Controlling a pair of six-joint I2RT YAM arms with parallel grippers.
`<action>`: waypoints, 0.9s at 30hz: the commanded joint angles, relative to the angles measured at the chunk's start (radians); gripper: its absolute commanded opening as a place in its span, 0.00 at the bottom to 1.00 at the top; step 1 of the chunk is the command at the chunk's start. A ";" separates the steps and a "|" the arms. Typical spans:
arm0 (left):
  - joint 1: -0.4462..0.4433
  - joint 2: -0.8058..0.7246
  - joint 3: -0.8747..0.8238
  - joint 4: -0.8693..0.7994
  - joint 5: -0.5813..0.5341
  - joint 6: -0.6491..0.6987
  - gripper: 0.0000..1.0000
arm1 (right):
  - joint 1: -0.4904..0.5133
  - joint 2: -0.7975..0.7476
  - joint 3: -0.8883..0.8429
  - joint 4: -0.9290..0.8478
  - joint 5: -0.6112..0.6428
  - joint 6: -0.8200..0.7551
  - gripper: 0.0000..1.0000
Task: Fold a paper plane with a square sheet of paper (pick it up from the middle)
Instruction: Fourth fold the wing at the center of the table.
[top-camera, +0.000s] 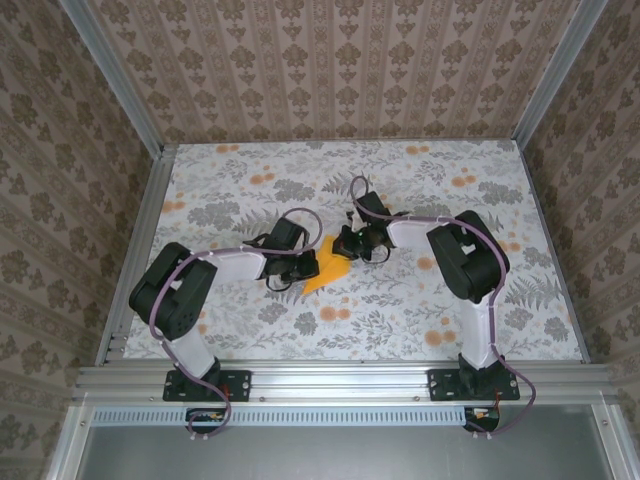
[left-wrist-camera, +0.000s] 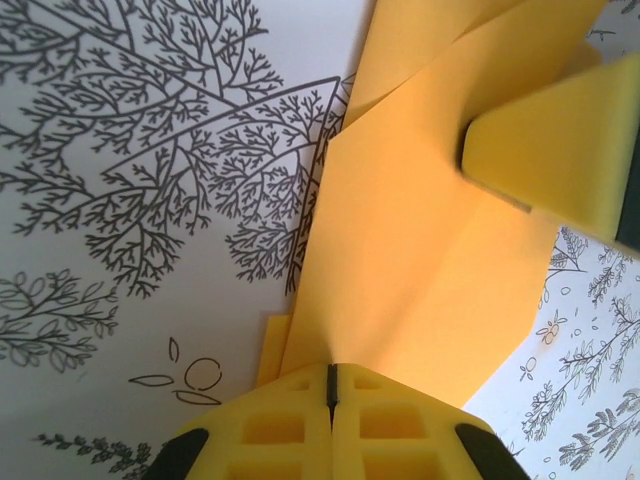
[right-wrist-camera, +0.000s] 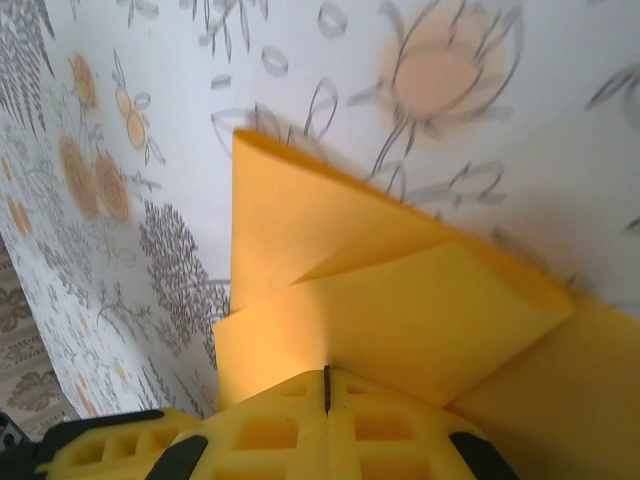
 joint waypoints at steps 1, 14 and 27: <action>0.004 0.050 -0.026 -0.128 -0.013 0.033 0.06 | -0.062 0.036 0.028 -0.019 0.092 -0.035 0.02; 0.003 0.054 -0.011 -0.140 -0.002 0.051 0.06 | -0.096 -0.138 0.008 -0.018 0.069 -0.073 0.03; -0.001 0.054 -0.005 -0.141 0.000 0.052 0.05 | 0.059 -0.069 0.001 -0.015 0.039 -0.062 0.02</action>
